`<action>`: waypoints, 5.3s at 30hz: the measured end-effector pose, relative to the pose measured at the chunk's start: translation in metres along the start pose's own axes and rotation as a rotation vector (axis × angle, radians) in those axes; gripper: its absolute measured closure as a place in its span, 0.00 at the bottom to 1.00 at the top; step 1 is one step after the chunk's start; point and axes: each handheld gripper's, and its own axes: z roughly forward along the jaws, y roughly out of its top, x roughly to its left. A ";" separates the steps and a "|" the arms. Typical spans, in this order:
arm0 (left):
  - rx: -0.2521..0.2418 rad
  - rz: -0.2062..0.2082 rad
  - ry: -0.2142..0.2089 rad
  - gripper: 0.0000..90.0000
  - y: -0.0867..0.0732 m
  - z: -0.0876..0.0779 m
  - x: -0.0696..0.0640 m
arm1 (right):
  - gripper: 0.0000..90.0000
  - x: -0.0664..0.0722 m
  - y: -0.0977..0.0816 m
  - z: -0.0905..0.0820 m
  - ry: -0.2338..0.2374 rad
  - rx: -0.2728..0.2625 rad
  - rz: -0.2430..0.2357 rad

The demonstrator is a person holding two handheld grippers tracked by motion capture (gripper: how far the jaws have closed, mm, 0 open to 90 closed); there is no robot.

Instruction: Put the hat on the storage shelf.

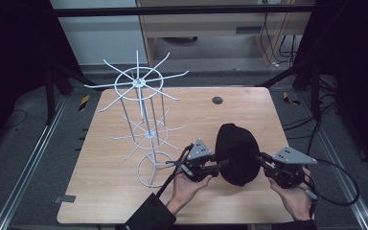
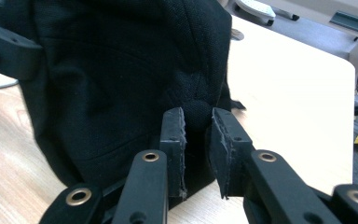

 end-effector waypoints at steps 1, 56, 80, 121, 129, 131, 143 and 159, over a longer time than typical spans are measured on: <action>0.008 0.003 0.020 0.68 -0.002 -0.001 0.001 | 0.84 0.001 0.001 0.000 0.002 0.004 -0.008; 0.096 0.016 0.303 0.42 -0.100 -0.152 0.035 | 0.48 0.020 0.022 0.111 -0.029 0.174 0.066; 0.031 -0.074 0.437 0.40 -0.113 -0.195 0.082 | 0.95 0.009 0.026 0.088 -0.048 0.093 0.093; 0.051 -0.181 0.570 0.38 -0.126 -0.218 0.137 | 0.95 0.031 0.091 -0.042 0.209 -0.607 0.019; 0.059 -0.180 0.569 0.38 -0.126 -0.217 0.137 | 0.95 0.038 0.104 -0.056 0.223 -0.687 0.003; 0.060 -0.180 0.568 0.38 -0.127 -0.217 0.137 | 0.95 0.040 0.107 -0.060 0.227 -0.707 -0.001; 0.068 -0.177 0.567 0.38 -0.127 -0.216 0.137 | 0.95 0.044 0.120 -0.081 0.259 -0.811 0.001; 0.069 -0.181 0.566 0.38 -0.127 -0.215 0.138 | 0.95 0.051 0.138 -0.093 0.320 -0.923 0.031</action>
